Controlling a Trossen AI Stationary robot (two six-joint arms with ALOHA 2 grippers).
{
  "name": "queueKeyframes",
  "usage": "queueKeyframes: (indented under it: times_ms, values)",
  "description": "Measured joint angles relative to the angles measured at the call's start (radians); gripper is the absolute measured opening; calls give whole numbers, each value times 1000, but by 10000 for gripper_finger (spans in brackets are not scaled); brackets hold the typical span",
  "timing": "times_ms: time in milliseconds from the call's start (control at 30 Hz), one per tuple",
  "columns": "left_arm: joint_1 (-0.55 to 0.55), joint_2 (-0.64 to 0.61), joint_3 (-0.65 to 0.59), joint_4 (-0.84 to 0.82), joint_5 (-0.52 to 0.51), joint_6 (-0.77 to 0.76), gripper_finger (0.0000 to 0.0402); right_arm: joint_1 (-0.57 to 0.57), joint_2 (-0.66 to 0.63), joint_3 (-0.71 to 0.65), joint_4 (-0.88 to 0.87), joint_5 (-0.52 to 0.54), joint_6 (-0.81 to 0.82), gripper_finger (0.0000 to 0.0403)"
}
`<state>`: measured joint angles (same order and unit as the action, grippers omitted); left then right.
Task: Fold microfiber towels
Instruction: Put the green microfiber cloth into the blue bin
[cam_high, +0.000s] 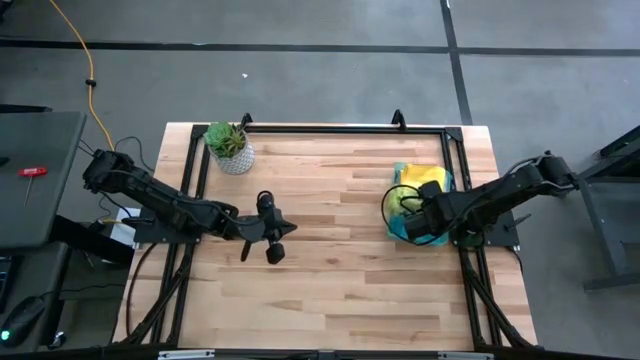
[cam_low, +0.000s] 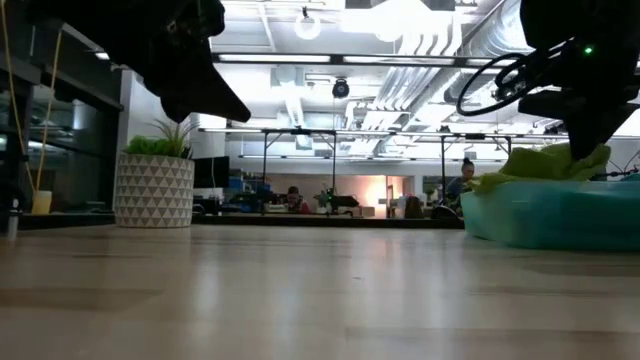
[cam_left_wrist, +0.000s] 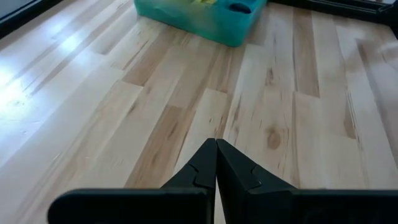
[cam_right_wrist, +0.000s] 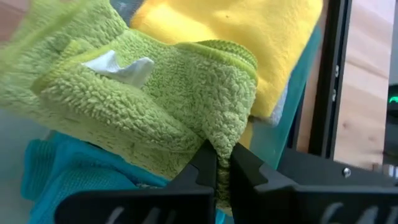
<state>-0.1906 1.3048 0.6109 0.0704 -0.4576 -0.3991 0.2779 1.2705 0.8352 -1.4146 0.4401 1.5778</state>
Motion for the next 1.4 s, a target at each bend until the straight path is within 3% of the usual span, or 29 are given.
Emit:
queueKeyframes:
  times_ms: [167,333,500,700,1000,1200,1400]
  values:
    - [-1,0,0,-2,-1,11,0,0,0,-12,-7,-31,72,0]
    - [-1,0,0,-2,-1,13,0,-3,13,-108,0,-129,148,0]
    - [-1,0,0,2,0,36,0,1,16,-64,64,-3,151,0]
    - [-1,0,0,8,1,36,0,-23,11,-88,49,-59,170,0]
    - [-1,0,0,8,1,35,0,-68,75,-86,48,-62,171,2]
    - [-1,0,0,9,1,36,0,-71,109,-86,46,-55,176,37]
    - [-1,0,0,9,2,36,0,-71,113,-86,36,-48,176,116]
